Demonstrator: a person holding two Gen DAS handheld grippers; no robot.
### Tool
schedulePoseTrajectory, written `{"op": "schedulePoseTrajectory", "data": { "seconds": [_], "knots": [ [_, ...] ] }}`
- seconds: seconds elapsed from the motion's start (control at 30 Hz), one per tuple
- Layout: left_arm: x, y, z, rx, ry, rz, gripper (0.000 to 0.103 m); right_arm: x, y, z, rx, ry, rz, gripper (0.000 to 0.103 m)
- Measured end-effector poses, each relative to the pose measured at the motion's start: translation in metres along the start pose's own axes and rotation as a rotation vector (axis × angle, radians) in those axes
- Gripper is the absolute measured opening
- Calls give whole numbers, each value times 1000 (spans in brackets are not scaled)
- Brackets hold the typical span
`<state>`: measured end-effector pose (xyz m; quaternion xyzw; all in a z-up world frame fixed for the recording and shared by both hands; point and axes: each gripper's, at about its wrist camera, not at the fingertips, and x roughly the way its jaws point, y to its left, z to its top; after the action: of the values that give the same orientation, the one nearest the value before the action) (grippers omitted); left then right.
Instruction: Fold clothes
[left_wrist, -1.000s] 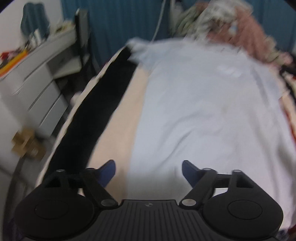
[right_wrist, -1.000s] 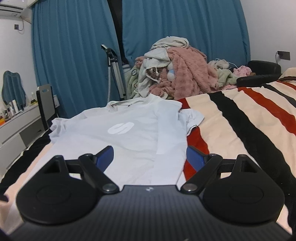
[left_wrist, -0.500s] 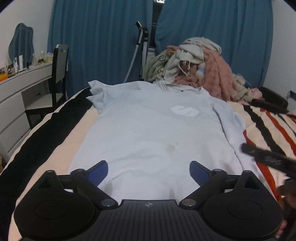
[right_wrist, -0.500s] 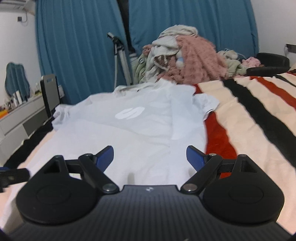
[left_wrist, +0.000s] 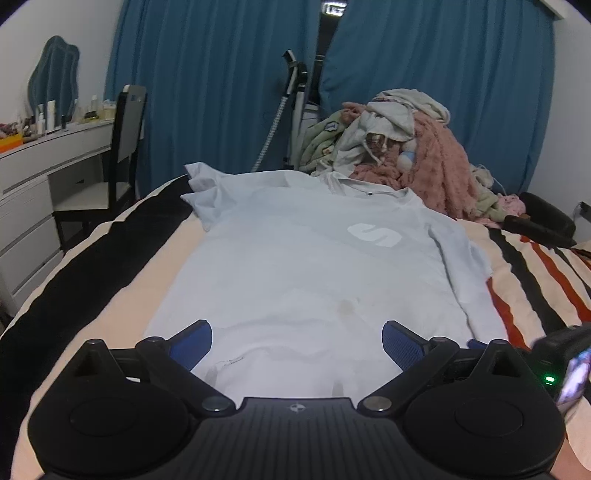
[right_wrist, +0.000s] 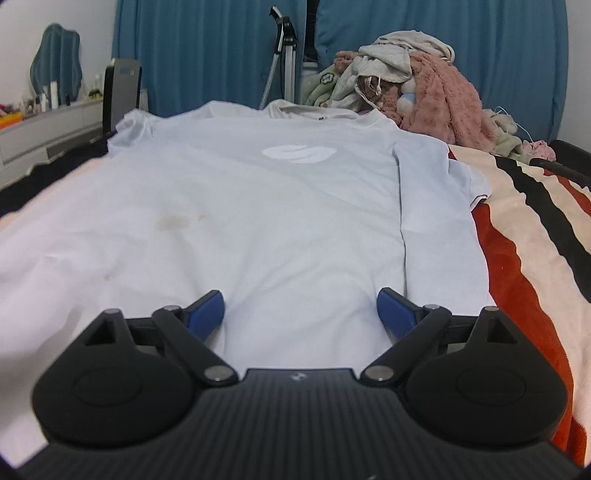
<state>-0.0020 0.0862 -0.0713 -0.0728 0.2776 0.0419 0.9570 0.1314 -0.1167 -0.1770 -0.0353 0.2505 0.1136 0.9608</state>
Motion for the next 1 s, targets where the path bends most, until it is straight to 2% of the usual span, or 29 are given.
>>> {"op": "schedulePoseTrajectory", "data": {
  "seconds": [0.2, 0.33, 0.4, 0.6, 0.77, 1.0],
  "knots": [
    [7, 3, -2, -3, -3, 41, 100, -19, 7, 8, 4, -101, 101, 90],
    [24, 3, -3, -4, 13, 56, 100, -8, 22, 4, -35, -28, 168, 90],
    [37, 0, -4, 12, 31, 65, 100, -5, 27, 2, -60, -18, 153, 91],
    [69, -9, -16, 49, 130, -5, 100, -4, 32, -1, -89, 9, 128, 90],
    [84, -13, -28, 67, 208, -45, 99, -9, 40, -7, -146, -3, 88, 91],
    [84, -21, -34, 114, 192, -65, 99, -5, 48, -8, -201, 17, 53, 94]
  ]
}}
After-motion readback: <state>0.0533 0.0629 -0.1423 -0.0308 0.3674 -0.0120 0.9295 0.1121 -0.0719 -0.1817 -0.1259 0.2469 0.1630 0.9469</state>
